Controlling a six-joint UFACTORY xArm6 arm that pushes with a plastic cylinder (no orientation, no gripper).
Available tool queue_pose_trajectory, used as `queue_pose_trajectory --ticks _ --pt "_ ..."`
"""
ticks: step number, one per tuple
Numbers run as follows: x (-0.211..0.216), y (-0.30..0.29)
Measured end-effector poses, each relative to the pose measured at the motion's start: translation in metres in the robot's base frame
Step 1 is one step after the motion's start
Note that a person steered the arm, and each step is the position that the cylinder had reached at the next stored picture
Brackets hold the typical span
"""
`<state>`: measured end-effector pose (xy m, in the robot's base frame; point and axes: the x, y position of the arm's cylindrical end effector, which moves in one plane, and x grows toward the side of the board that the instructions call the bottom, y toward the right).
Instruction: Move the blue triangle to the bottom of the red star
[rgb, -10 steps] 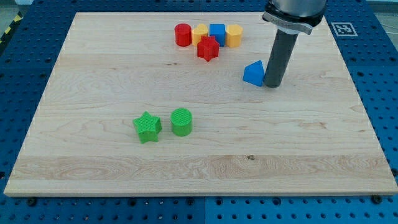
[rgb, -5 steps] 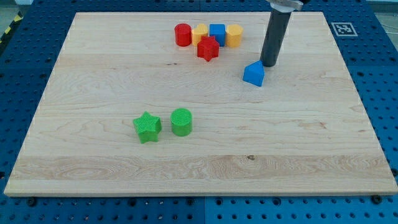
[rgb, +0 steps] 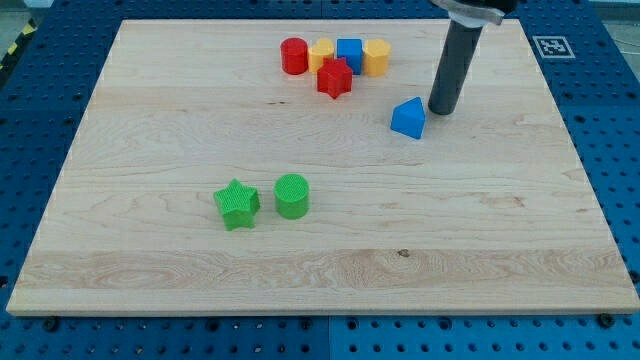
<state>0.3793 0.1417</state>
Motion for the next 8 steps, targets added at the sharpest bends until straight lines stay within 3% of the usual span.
queue_pose_trajectory --ticks 3,6,8 --pt "0.040 -0.023" --pt "0.012 -0.025" --pt "0.014 -0.057"
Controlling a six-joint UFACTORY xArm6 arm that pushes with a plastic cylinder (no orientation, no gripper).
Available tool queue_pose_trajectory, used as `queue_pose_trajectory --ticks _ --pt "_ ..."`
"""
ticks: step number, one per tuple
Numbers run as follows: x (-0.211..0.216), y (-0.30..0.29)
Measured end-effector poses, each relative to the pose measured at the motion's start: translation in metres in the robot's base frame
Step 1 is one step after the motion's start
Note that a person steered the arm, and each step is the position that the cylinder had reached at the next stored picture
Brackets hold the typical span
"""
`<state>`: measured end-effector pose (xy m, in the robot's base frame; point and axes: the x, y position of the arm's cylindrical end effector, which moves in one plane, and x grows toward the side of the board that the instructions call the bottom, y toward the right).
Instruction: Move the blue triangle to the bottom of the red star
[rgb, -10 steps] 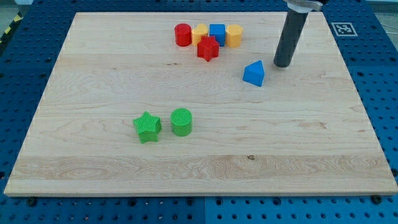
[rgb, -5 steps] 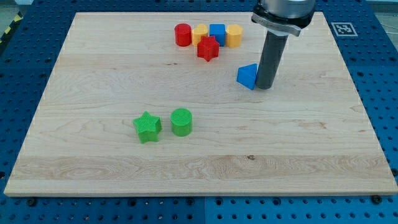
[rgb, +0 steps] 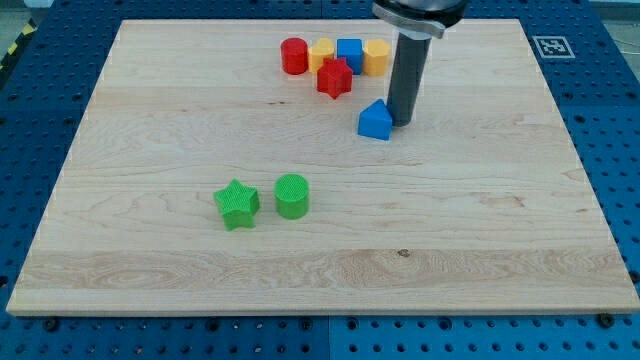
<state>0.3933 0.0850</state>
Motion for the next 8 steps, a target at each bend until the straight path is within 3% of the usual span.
queue_pose_trajectory --ticks 3,8 --pt "0.037 -0.049" --pt "0.093 -0.078"
